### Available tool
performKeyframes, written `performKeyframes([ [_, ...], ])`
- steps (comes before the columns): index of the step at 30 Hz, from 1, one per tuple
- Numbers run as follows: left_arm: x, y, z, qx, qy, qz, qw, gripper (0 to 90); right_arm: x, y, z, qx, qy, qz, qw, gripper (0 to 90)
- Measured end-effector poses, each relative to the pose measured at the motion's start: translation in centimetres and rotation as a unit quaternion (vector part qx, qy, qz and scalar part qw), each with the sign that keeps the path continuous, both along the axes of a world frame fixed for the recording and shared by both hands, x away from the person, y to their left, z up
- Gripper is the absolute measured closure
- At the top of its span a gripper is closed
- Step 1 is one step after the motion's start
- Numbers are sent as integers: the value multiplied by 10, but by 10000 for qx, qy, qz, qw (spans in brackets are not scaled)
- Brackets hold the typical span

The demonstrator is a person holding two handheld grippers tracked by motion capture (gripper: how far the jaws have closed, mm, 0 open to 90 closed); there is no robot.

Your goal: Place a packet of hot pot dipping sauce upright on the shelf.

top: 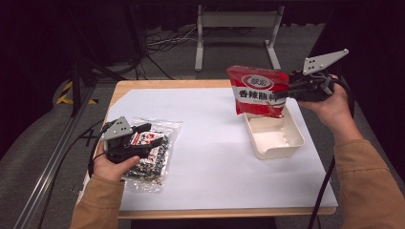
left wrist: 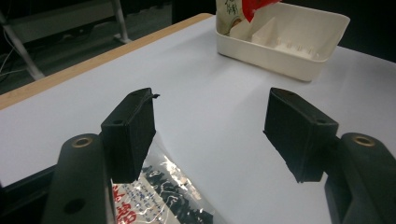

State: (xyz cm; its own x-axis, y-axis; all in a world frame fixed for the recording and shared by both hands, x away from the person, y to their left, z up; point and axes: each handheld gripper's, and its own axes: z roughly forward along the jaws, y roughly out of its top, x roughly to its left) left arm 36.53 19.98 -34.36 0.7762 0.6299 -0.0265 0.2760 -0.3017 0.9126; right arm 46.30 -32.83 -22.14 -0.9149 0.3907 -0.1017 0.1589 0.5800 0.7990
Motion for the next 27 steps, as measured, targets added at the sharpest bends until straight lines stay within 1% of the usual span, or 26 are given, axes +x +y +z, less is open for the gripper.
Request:
performKeyframes([
  [5,-1,10,2,70,-64,146,9998,333,8,-5,0,-36,62,-94,9999,900],
  [10,0,17,3,16,-39,252,9997,330,14,-10,-1,-72,99,-155,9998,900],
  [15,-1,22,5,-30,-67,339,9994,323,19,-17,-3,-55,155,-262,9995,900],
  [19,0,25,5,-25,-62,391,9992,321,24,-23,-7,-81,202,-347,9992,900],
  [20,0,26,5,-7,-94,398,9992,321,25,-24,-8,-87,229,-371,9990,900],
  [22,0,27,5,-20,-72,412,9991,320,26,-25,-9,-91,242,-392,9989,900],
  [27,0,29,7,-48,-96,457,9989,319,33,-30,-16,-80,371,-501,9980,900],
])
